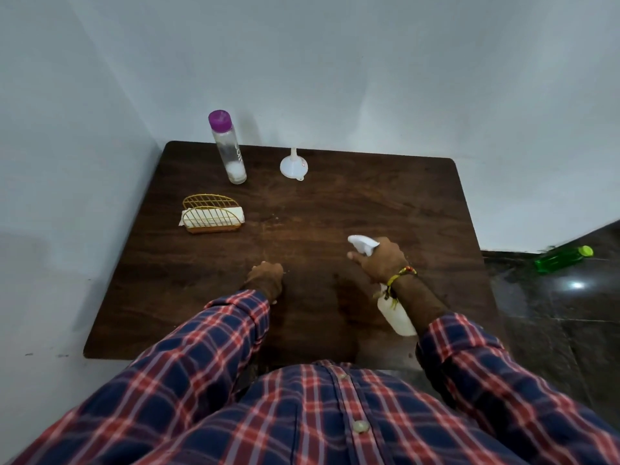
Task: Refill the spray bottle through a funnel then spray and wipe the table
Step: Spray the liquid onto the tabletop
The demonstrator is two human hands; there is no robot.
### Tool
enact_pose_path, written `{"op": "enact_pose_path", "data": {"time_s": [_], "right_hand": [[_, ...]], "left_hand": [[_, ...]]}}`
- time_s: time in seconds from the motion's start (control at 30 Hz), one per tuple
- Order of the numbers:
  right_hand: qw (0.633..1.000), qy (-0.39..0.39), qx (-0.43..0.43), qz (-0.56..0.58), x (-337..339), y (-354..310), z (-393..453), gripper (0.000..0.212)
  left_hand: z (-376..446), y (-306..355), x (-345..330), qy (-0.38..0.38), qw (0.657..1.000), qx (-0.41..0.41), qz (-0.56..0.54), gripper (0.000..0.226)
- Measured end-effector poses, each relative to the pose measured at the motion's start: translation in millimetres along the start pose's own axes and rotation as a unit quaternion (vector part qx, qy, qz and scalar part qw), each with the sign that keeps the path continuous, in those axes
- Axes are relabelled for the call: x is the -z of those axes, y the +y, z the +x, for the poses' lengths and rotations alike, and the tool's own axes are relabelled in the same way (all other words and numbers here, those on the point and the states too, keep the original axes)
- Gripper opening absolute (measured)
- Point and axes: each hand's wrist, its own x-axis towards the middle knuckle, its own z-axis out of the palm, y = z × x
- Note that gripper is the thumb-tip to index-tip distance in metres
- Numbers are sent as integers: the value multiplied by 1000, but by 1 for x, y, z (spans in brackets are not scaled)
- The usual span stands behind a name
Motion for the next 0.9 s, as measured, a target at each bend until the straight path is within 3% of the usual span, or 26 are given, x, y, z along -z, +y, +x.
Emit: {"op": "enact_pose_path", "data": {"time_s": [0.17,0.23,0.37,0.5,0.6,0.8,0.9], "right_hand": [[987,107,-51,106,22,-17,20,63],[986,107,-53,113,25,-22,22,64],[1000,-25,-9,3,21,-23,23,77],[990,-91,28,-109,11,-7,7,62],[995,-49,-19,-86,11,10,1,58],[994,66,-60,59,32,27,12,62],[984,117,-96,91,36,31,13,60]], "left_hand": [[19,-1,-17,29,999,18,-28,39],[36,-6,-23,26,998,26,-44,38],[52,-14,-30,7,999,16,-49,37],[46,-9,-33,51,993,45,-97,58],[31,0,-27,75,996,15,-55,71],[17,27,-4,91,993,-5,-74,57],[13,45,-2,102,992,-39,-70,66]]}}
